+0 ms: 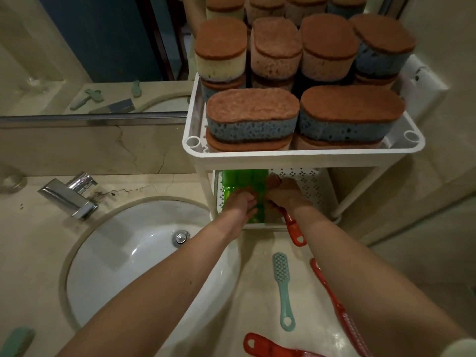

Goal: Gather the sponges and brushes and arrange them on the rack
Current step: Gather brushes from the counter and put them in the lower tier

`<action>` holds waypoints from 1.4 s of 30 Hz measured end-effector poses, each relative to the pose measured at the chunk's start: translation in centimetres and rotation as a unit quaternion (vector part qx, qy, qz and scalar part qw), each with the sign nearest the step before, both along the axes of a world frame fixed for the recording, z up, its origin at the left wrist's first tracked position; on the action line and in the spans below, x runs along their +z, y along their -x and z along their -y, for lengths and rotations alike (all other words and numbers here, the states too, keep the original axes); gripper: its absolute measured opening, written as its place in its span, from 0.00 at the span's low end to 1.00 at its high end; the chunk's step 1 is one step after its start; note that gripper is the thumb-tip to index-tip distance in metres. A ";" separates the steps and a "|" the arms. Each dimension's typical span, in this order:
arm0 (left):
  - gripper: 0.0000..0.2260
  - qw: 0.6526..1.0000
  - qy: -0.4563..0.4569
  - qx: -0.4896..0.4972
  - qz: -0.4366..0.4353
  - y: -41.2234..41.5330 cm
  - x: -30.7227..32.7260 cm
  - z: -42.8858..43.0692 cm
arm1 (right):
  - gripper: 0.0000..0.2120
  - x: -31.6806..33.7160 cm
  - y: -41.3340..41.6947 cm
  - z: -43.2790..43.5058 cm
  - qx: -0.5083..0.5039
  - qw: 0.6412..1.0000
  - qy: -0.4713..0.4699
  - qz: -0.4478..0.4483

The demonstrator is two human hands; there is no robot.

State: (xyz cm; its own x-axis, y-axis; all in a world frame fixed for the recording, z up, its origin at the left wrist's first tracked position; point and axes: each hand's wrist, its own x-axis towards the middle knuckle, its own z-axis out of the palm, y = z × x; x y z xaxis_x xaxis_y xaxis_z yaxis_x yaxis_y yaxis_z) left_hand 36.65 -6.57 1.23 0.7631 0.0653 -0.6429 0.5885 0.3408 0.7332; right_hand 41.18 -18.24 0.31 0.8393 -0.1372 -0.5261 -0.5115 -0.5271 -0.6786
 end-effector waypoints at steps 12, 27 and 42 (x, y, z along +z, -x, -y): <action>0.07 0.998 -0.009 -0.044 0.043 3.1 1.7 -0.9 | 0.18 3.6 3.3 -1.0 -0.146 0.965 -0.217 -0.011; 0.18 0.996 0.037 -0.014 0.078 7.1 5.7 -1.9 | 0.07 8.6 10.1 -2.3 -0.038 0.937 -0.264 0.226; 0.11 0.992 -0.010 -0.040 0.115 6.4 6.0 -2.0 | 0.03 8.0 10.8 -1.5 -0.022 0.963 -0.172 0.208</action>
